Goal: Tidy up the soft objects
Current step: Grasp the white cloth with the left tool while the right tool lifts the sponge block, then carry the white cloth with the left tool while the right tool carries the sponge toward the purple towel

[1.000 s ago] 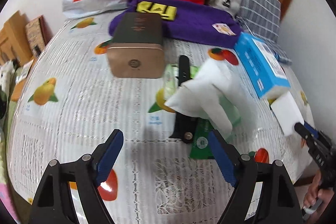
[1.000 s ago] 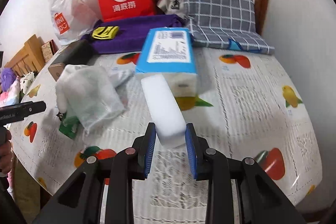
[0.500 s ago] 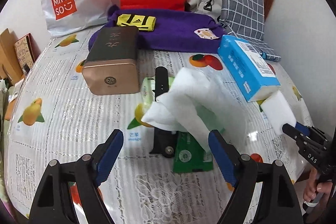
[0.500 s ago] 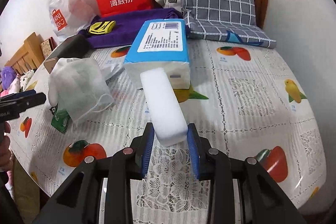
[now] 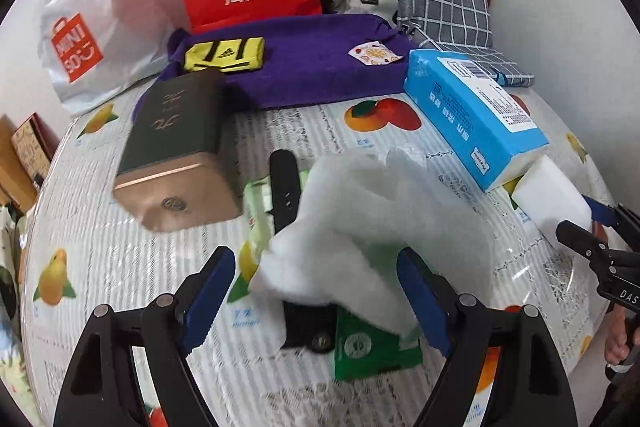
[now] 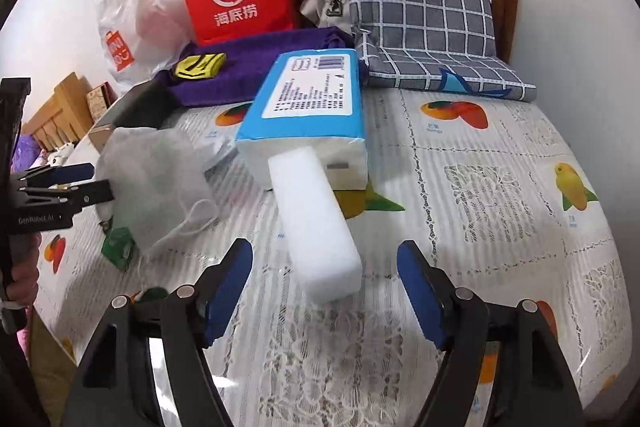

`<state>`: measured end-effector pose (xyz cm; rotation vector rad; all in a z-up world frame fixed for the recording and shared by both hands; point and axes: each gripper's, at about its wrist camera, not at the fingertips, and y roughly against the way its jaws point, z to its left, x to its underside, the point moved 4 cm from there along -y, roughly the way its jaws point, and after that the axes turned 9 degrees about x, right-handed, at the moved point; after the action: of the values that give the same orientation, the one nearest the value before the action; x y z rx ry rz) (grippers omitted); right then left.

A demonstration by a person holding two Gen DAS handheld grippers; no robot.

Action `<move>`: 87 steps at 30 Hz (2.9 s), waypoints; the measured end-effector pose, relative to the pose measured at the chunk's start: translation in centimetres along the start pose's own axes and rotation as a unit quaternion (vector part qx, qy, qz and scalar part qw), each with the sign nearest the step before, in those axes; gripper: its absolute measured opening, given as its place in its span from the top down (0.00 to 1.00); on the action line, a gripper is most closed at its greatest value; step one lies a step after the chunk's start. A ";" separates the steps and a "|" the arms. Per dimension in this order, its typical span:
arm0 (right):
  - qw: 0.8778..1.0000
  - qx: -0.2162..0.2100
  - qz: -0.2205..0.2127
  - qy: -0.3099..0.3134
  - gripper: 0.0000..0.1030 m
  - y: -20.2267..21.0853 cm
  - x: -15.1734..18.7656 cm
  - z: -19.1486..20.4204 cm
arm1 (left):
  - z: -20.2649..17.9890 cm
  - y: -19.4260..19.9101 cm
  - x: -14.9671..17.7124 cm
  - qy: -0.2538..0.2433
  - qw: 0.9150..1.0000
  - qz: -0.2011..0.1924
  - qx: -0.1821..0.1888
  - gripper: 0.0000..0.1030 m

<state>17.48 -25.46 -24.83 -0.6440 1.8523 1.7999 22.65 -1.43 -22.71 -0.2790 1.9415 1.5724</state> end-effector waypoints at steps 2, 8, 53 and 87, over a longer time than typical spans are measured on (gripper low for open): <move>1.000 0.012 0.000 0.013 0.30 -0.3 -0.3 0.4 | -0.4 -0.5 -0.4 -0.011 1.000 -0.004 -0.006 0.20; 0.998 0.036 -0.002 0.050 0.69 -0.7 -0.8 1.7 | -0.8 0.1 -0.9 -0.014 0.999 -0.030 0.022 0.67; 0.997 0.051 0.021 0.052 0.71 0.6 1.1 2.1 | 8.9 2.7 5.5 0.137 0.990 0.003 -0.024 0.59; 0.998 0.005 -0.049 0.047 0.72 4.8 -9.5 3.4 | 8.3 9.9 -3.9 0.102 0.992 -0.079 0.002 0.77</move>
<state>21.87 -21.91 -15.14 -0.8139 1.8537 1.7230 23.27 8.20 -13.26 -0.5970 2.0199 1.4856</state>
